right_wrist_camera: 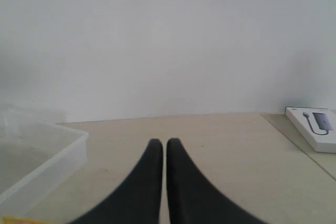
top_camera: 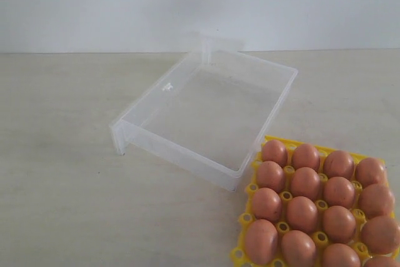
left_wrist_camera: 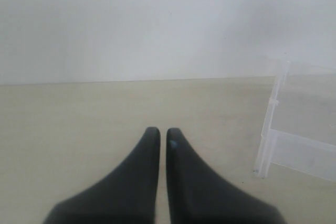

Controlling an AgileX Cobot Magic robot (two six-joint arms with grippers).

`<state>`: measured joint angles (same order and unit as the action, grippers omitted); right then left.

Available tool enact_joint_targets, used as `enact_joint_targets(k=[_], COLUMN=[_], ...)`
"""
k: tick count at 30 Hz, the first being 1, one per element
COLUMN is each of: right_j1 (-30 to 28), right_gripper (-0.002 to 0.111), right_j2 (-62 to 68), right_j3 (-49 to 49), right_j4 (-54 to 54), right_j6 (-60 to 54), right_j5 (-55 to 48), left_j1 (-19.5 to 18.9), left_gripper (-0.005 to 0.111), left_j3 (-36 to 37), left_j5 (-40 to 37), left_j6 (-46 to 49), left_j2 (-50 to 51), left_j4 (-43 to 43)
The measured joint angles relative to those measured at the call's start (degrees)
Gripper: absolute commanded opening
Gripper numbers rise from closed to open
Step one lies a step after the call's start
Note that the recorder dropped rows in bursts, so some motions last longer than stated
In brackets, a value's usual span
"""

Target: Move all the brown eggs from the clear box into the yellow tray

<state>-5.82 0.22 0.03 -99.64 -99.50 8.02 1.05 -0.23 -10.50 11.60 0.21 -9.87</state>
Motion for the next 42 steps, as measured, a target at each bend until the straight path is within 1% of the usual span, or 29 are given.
enact_joint_targets(k=[2,6,10,13,19,21,22,23,25,27,28,29,31,33,35,37,42], right_j1=[0.00,0.00,0.00,0.00,0.00,0.00,-0.10,-0.23,-0.61,-0.84,-0.89,-0.89,-0.89,-0.89,-0.89,-0.89,-0.89], right_gripper=[0.000,0.000,0.000,0.000,0.000,0.000,0.000,0.000,0.000,0.000,0.000,0.000,0.000,0.000,0.000,0.000,0.000], right_j2=[0.00,0.00,0.22,0.33,0.33,0.33,0.33,0.33,0.33,0.33,0.33,0.33,0.33,0.33,0.33,0.33,0.33], right_j3=[0.00,0.00,0.00,0.00,0.00,0.00,0.00,0.00,0.00,0.00,0.00,0.00,0.00,0.00,0.00,0.11,0.11], right_j4=[-0.13,-0.23,-0.23,-0.23,-0.35,0.42,3.18,8.19,21.98,42.04,50.18,61.24,75.45,86.13,90.70,92.26,98.81], right_j6=[0.46,-3.80,-3.22,-2.50,2.47,6.73,10.85,18.52,33.50,57.40,67.03,79.43,92.89,100.32,102.64,103.53,102.90], right_j5=[-0.92,-0.44,-0.68,-3.18,-9.13,-10.83,-10.83,-10.58,-9.65,-8.02,-7.63,-7.52,-9.44,-15.34,-23.81,-28.64,-28.15], left_j1=[0.00,0.00,0.00,0.00,0.00,0.00,0.00,0.00,0.00,0.00,0.00,0.00,0.00,0.00,0.00,0.00,0.00], left_gripper=[0.004,0.004,0.004,0.004,0.004,0.004,0.004,0.004,0.004,0.004,0.004,0.004,0.004,0.004,0.004,0.004,0.004], left_j3=[0.00,0.00,0.00,0.00,0.00,0.00,0.00,0.00,0.00,0.00,0.00,0.00,0.00,0.00,0.00,0.00,0.00], left_j5=[0.00,0.00,0.00,0.00,0.00,0.00,0.00,0.00,0.00,0.00,0.00,0.00,0.00,0.00,0.00,0.00,0.00], left_j6=[0.00,0.00,0.00,0.00,0.00,0.00,0.00,0.00,0.00,0.00,0.00,0.00,0.00,0.00,0.00,0.00,0.00], left_j2=[0.00,0.00,0.00,0.00,0.00,0.00,0.00,0.00,0.00,0.00,0.00,0.00,0.00,0.00,0.00,0.00,0.00], left_j4=[0.00,0.00,0.00,0.00,0.00,0.00,0.00,0.00,0.00,0.00,0.00,0.00,0.00,0.00,0.00,0.00,0.00])
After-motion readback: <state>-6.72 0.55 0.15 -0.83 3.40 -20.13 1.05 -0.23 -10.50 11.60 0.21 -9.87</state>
